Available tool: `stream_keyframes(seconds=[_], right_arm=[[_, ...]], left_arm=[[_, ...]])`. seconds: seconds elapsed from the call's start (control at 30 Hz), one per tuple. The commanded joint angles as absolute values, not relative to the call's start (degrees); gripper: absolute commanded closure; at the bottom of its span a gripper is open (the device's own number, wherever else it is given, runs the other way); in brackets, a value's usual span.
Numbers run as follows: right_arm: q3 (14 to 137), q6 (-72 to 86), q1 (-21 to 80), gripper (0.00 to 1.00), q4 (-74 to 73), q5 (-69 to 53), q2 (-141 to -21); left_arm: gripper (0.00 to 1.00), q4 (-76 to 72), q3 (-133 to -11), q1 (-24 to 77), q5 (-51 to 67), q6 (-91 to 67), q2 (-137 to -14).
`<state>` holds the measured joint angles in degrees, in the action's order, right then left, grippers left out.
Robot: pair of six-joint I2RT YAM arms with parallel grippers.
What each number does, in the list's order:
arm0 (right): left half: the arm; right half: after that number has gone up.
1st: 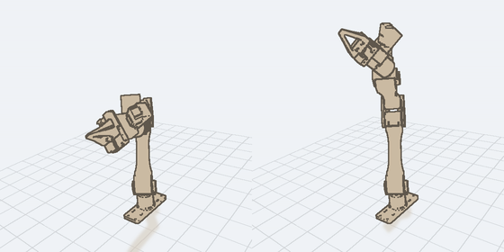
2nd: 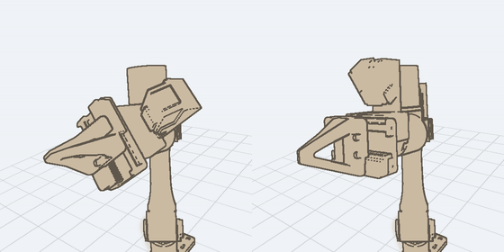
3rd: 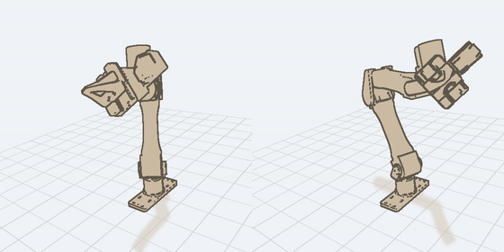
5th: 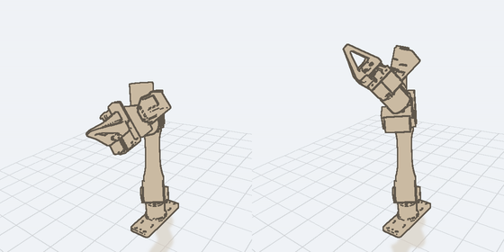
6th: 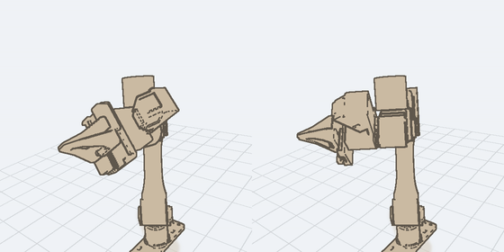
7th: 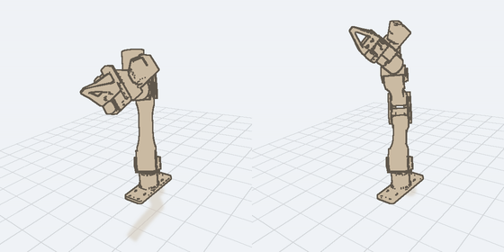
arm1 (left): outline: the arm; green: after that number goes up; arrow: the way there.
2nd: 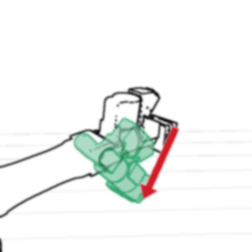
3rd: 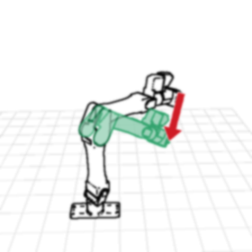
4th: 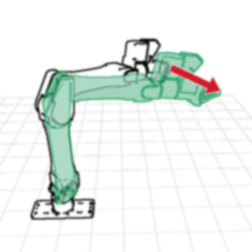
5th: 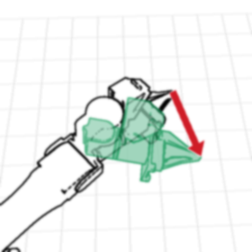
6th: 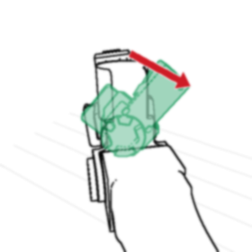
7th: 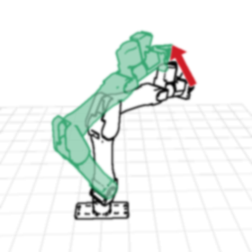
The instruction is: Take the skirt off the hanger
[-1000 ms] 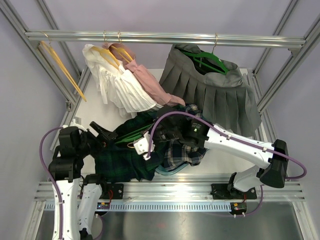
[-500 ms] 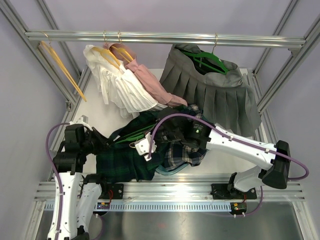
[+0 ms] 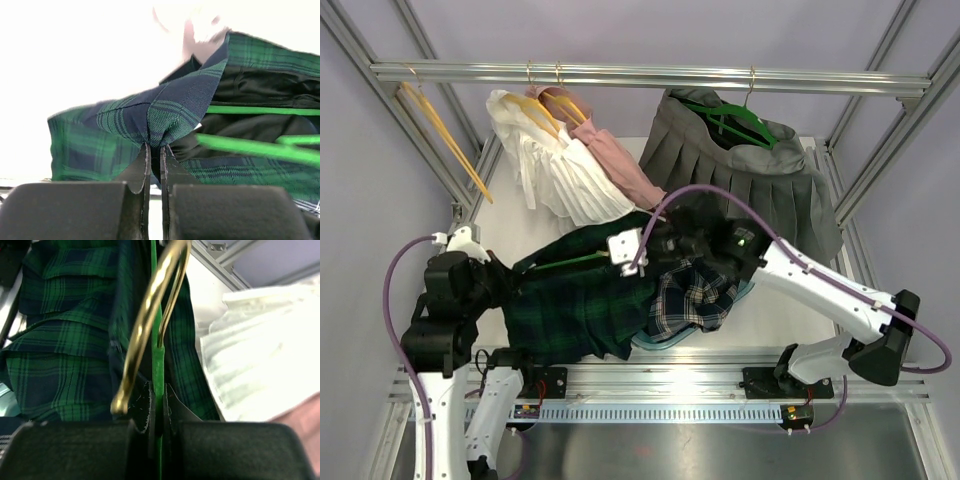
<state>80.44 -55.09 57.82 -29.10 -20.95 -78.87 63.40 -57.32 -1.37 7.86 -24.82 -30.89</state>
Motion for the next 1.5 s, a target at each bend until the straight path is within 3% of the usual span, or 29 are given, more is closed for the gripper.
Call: stream_keyframes(seconds=[0.0, 0.37, 0.77, 1.03, 1.2, 1.33, 1.37, 1.47], right_arm=[[85.08, -48.35, 50.64, 1.00, -32.69, -25.65, -74.18], [80.95, -45.58, 34.81, 1.00, -32.16, -49.11, -68.91], [82.70, -36.15, 28.04, 1.00, -28.92, -55.36, -69.26], [82.53, -18.48, 27.51, 1.00, -15.51, -59.68, -71.63], [86.48, -14.40, 31.10, 1.00, -16.07, -53.37, -77.32], [90.70, -18.80, 33.92, 1.00, -23.27, -47.47, -82.43], [92.62, -20.81, 34.10, 1.00, -24.51, -46.76, -83.40], [95.88, -27.99, 35.07, 1.00, -29.78, -46.75, -86.48]], left_arm=[[1.00, 65.57, -63.01, -1.67, -3.07, -16.98, -28.48], [1.00, 67.15, -72.33, -1.67, -10.63, -13.09, -27.86], [1.00, 66.01, -68.65, -1.67, -13.89, -16.70, -27.07], [1.00, 56.27, -61.71, -1.67, -0.63, -17.93, -22.78], [1.00, 48.36, -58.89, -1.67, 5.62, -16.26, -19.17], [0.64, 44.13, -59.32, -1.67, 9.75, -12.49, -15.65], [0.43, 43.60, -59.59, -1.67, 10.45, -10.04, -15.04], [0.22, 42.36, -61.08, -1.67, 13.61, -5.04, -13.10]])
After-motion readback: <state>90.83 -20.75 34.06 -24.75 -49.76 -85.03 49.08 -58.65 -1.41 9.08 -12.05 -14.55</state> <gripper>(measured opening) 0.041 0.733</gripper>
